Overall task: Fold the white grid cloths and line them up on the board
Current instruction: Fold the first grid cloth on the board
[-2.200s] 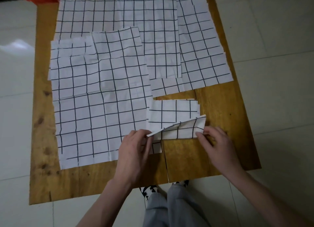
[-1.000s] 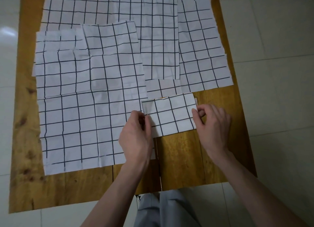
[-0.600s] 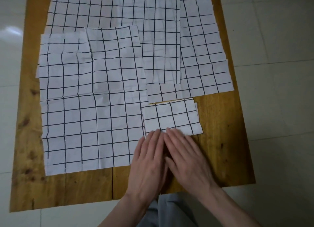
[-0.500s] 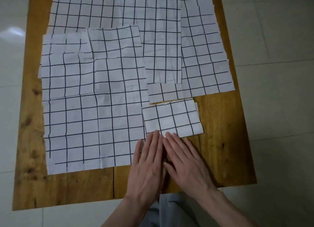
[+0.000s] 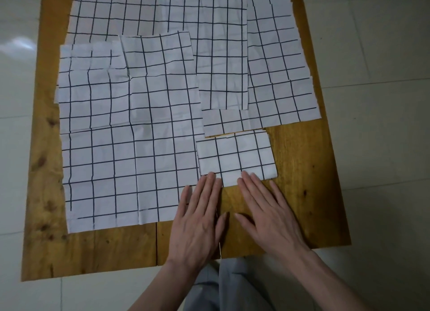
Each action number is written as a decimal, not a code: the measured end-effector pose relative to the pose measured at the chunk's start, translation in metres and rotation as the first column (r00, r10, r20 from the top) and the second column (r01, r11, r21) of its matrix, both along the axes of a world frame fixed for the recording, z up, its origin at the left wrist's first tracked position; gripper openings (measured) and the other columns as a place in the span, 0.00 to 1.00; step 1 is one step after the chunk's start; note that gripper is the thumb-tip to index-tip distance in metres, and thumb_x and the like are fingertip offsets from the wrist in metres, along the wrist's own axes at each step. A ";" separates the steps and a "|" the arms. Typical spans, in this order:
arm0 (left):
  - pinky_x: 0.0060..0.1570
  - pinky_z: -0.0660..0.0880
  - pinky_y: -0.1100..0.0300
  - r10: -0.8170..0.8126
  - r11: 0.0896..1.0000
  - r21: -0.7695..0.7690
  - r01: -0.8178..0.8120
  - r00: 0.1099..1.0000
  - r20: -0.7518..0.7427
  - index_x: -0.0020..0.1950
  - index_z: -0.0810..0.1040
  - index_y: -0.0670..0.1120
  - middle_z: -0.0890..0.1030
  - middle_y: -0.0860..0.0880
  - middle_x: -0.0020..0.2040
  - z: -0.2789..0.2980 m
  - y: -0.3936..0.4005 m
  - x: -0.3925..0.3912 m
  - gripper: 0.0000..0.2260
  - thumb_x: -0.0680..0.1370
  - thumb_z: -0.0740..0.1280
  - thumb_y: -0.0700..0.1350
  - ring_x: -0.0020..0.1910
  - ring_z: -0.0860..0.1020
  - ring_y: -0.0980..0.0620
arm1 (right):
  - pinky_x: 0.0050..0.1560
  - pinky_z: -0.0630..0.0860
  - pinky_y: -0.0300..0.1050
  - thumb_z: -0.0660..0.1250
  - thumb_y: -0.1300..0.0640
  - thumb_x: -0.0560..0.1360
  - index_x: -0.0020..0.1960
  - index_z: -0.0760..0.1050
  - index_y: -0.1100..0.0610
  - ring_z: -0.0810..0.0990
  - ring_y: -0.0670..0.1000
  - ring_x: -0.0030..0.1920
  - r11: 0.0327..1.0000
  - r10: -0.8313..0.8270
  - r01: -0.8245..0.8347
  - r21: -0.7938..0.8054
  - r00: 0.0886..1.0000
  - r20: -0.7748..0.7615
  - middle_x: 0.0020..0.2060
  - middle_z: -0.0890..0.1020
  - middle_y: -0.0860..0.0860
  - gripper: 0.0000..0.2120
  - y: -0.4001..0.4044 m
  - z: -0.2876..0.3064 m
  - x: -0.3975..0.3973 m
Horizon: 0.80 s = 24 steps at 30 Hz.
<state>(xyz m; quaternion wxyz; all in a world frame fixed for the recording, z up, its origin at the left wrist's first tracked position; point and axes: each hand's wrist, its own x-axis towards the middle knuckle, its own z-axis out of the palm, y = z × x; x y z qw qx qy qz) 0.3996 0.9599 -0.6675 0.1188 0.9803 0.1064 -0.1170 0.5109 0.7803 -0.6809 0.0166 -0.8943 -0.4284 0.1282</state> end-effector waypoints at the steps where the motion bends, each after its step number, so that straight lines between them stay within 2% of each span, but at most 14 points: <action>1: 0.81 0.52 0.44 0.004 1.000 0.000 -0.004 1.000 0.001 0.86 0.48 0.45 0.49 0.46 0.86 0.000 0.000 0.000 0.32 0.87 0.50 0.60 0.85 0.46 0.49 | 0.82 0.53 0.57 0.48 0.35 0.86 0.85 0.50 0.56 0.49 0.50 0.85 1.000 -0.019 0.019 -0.007 1.000 0.001 0.85 0.51 0.52 0.35 -0.005 0.000 0.003; 7: 0.81 0.52 0.45 0.059 0.998 -0.003 -0.059 0.998 0.004 0.85 0.49 0.44 0.49 0.46 0.86 0.002 0.000 -0.002 0.32 0.87 0.49 0.60 0.85 0.46 0.49 | 0.82 0.51 0.56 0.45 0.36 0.86 0.85 0.50 0.56 0.49 0.50 0.85 0.991 -0.134 0.134 0.009 0.991 -0.013 0.85 0.51 0.51 0.35 -0.028 0.000 0.020; 11: 0.81 0.52 0.43 0.117 0.993 -0.009 -0.117 0.993 0.019 0.85 0.51 0.47 0.51 0.48 0.86 0.004 0.002 -0.003 0.30 0.87 0.50 0.60 0.85 0.47 0.49 | 0.82 0.52 0.56 0.47 0.38 0.87 0.85 0.53 0.55 0.51 0.49 0.84 0.984 -0.161 0.164 0.071 0.986 -0.040 0.85 0.54 0.50 0.32 -0.028 0.000 0.021; 14: 0.81 0.52 0.43 0.179 0.984 -0.036 -0.177 0.982 0.056 0.83 0.62 0.47 0.61 0.46 0.84 0.009 -0.001 0.006 0.28 0.87 0.51 0.59 0.84 0.53 0.47 | 0.80 0.59 0.60 0.51 0.40 0.86 0.82 0.64 0.55 0.63 0.51 0.81 0.971 -0.194 0.195 0.136 0.981 -0.024 0.81 0.66 0.51 0.29 -0.021 0.005 0.024; 17: 0.78 0.60 0.45 0.242 0.969 -0.074 -0.234 0.963 0.117 0.73 0.71 0.46 0.73 0.45 0.73 0.016 -0.001 0.032 0.21 0.86 0.55 0.56 0.76 0.66 0.45 | 0.75 0.68 0.60 0.56 0.44 0.85 0.71 0.76 0.56 0.76 0.54 0.69 0.959 -0.204 0.195 0.206 0.979 0.023 0.69 0.78 0.53 0.22 -0.007 0.016 0.039; 20: 0.72 0.68 0.46 0.237 0.971 -0.076 -0.228 0.959 0.154 0.71 0.71 0.46 0.74 0.44 0.65 0.018 0.006 0.059 0.16 0.85 0.59 0.51 0.67 0.71 0.44 | 0.72 0.71 0.56 0.62 0.52 0.85 0.70 0.76 0.56 0.77 0.54 0.66 0.953 -0.148 0.130 0.273 0.988 0.044 0.65 0.79 0.53 0.16 0.016 0.026 0.065; 24: 0.76 0.62 0.42 0.097 0.995 0.012 -0.098 0.991 0.094 0.75 0.69 0.47 0.72 0.42 0.69 0.015 0.017 0.071 0.22 0.81 0.65 0.45 0.72 0.69 0.40 | 0.73 0.71 0.53 0.67 0.58 0.82 0.76 0.70 0.55 0.75 0.54 0.70 0.964 0.050 -0.052 0.262 0.999 0.014 0.71 0.76 0.52 0.23 0.051 0.029 0.103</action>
